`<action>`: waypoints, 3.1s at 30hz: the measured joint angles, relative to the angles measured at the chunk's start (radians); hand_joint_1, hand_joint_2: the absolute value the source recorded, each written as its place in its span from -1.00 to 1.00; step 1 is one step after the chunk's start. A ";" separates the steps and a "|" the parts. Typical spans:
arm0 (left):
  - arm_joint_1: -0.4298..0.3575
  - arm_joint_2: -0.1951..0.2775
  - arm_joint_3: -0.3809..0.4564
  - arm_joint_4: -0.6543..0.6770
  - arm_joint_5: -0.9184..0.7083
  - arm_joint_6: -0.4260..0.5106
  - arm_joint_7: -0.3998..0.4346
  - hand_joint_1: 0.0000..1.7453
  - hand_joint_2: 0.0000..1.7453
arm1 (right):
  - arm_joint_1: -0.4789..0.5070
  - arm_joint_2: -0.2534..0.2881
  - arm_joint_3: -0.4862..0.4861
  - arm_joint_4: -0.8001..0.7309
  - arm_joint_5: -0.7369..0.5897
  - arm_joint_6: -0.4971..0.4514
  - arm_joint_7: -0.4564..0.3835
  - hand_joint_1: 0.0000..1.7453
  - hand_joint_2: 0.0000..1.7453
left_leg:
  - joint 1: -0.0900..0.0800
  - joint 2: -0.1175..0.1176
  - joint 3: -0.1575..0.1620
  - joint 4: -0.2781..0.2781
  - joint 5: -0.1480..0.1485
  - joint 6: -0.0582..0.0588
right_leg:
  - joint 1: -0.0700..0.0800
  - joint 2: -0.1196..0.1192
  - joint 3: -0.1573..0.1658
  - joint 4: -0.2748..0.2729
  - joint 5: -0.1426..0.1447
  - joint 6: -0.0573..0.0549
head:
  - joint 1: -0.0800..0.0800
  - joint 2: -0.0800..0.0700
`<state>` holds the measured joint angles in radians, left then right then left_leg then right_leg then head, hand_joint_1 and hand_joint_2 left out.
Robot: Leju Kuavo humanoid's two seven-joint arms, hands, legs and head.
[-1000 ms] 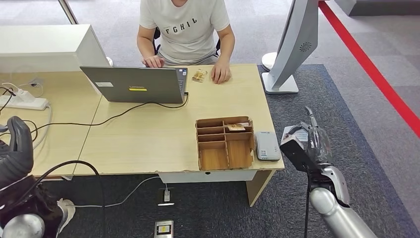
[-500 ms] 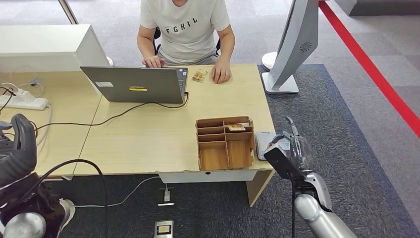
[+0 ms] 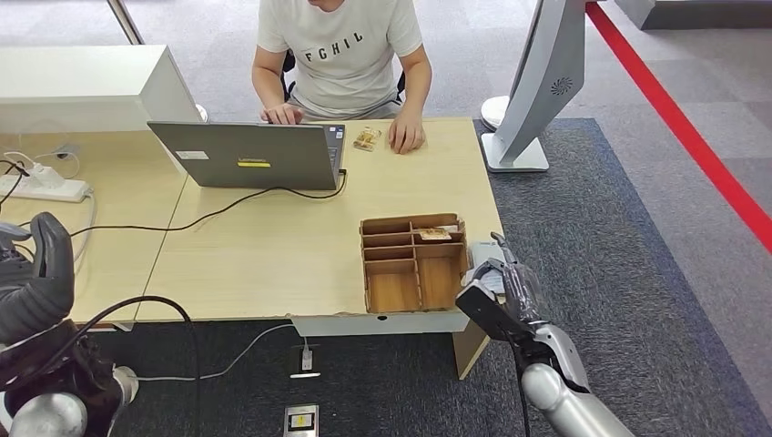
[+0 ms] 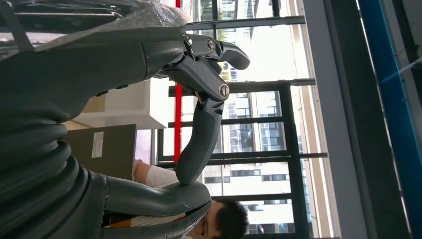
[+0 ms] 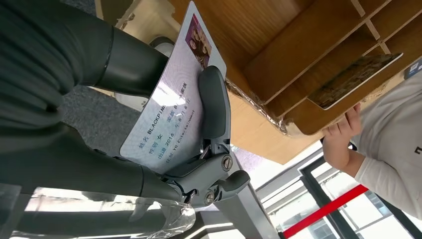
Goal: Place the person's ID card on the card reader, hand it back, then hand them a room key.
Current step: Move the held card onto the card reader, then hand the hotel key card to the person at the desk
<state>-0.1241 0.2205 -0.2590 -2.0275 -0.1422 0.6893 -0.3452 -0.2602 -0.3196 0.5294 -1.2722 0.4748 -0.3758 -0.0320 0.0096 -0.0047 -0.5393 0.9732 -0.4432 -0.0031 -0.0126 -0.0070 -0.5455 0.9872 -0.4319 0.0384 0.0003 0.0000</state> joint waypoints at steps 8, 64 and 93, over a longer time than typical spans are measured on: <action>0.000 0.000 -0.007 -0.002 -0.017 0.000 0.000 -1.00 1.00 | -0.097 -0.001 0.017 0.089 0.053 0.016 0.001 1.00 1.00 | 0.000 0.000 0.000 0.000 0.000 0.000 | 0.000 0.000 0.000 0.000 0.000 0.000 | 0.000 0.000; 0.034 0.008 -0.006 -0.034 -0.030 0.000 0.015 -1.00 1.00 | -0.093 -0.033 -0.056 0.344 -0.008 -0.043 -0.027 1.00 1.00 | 0.000 0.000 0.000 0.000 0.000 0.000 | 0.000 0.000 0.000 0.000 0.000 0.000 | 0.000 0.000; 0.039 0.006 -0.002 -0.034 -0.004 0.000 -0.010 -1.00 1.00 | -0.141 -0.007 -0.011 0.392 -0.030 -0.098 -0.018 1.00 1.00 | 0.000 0.000 0.000 0.000 0.000 0.000 | 0.000 0.000 0.000 0.000 0.000 0.000 | 0.000 0.000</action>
<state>-0.0850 0.2260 -0.2605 -2.0611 -0.1465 0.6895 -0.3554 -0.4011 -0.3263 0.5180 -0.8798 0.4446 -0.4737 -0.0497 0.0093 -0.0046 -0.5390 0.9735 -0.4428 -0.0028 -0.0130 -0.0070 -0.5453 0.9870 -0.4314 0.0383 0.0003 0.0000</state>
